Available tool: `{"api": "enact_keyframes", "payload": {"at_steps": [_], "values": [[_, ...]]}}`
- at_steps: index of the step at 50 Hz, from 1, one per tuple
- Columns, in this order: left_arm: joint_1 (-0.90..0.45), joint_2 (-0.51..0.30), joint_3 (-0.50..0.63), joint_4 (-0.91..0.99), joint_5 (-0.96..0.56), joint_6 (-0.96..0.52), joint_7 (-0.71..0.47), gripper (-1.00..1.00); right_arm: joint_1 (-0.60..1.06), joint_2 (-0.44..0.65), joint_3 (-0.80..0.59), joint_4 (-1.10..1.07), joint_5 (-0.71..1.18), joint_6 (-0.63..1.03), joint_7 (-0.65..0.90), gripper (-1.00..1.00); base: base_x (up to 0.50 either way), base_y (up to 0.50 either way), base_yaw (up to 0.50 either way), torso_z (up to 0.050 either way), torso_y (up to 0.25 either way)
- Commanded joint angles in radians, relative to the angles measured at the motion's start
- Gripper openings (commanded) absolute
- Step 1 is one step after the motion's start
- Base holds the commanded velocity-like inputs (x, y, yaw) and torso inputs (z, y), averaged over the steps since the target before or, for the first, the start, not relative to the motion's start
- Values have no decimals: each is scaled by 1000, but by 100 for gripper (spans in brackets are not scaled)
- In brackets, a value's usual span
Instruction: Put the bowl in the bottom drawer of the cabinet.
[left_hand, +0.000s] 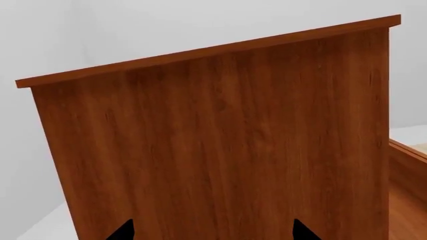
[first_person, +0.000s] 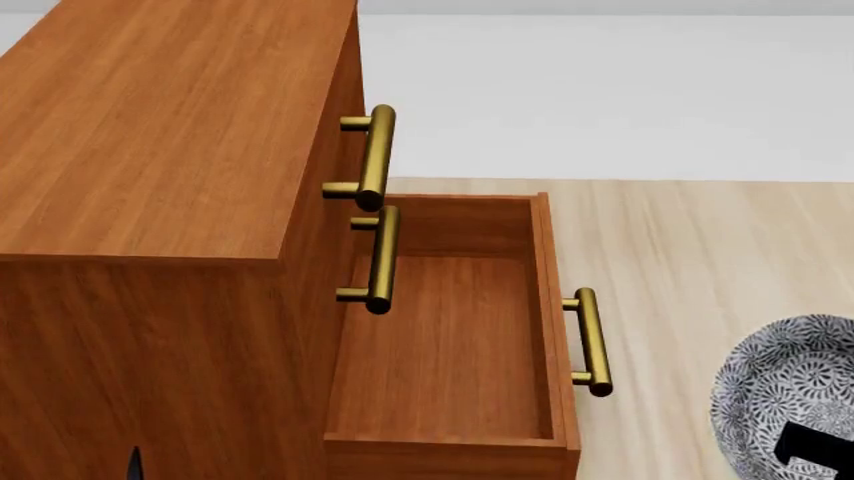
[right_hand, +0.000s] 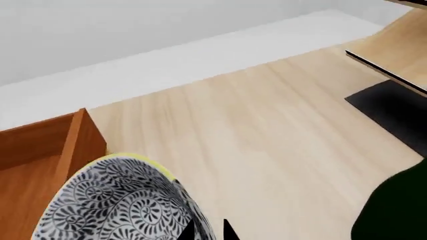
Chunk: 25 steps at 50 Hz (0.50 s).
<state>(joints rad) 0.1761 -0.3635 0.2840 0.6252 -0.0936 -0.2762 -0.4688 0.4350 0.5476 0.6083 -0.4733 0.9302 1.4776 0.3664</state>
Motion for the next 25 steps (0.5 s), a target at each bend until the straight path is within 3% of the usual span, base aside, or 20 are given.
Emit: {"api": "enact_keyframes", "payload": {"at_steps": [1,25], "values": [[-3,-2,2,1,-2,-3,-4,100,201,-18,12,32,86,80,131,-100,0,0,0,0,0],[2,-7,0,4,-9,3,-13,100,476,-131,-209,341,122,6,216,-100,0,0,0,0,0]]}}
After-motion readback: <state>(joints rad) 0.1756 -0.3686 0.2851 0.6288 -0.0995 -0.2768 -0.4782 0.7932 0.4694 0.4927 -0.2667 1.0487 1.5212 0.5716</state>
